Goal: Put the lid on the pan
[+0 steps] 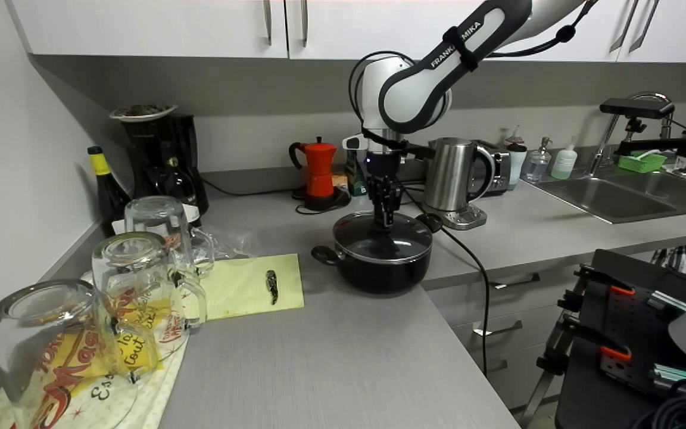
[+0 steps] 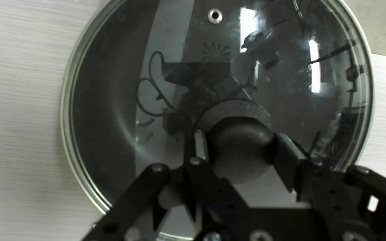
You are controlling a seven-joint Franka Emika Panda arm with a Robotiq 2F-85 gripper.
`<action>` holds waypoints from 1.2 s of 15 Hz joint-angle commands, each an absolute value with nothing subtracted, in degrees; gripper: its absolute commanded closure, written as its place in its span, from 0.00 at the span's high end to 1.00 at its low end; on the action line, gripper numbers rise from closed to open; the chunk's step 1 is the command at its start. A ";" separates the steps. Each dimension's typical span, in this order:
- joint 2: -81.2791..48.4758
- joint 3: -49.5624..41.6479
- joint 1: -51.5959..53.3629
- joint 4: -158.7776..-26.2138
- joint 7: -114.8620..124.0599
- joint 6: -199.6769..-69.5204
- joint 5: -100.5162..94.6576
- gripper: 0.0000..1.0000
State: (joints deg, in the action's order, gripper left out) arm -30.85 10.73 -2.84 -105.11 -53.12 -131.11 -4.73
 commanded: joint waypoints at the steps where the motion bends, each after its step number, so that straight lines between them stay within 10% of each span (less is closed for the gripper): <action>1: -28.98 11.26 -3.16 -106.94 -54.89 -131.35 -2.46 0.26; 18: -29.31 10.72 -3.00 -107.08 -54.07 -132.18 -2.04 0.26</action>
State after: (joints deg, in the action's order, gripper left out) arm -30.63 10.81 -2.87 -105.83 -53.12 -131.31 -3.49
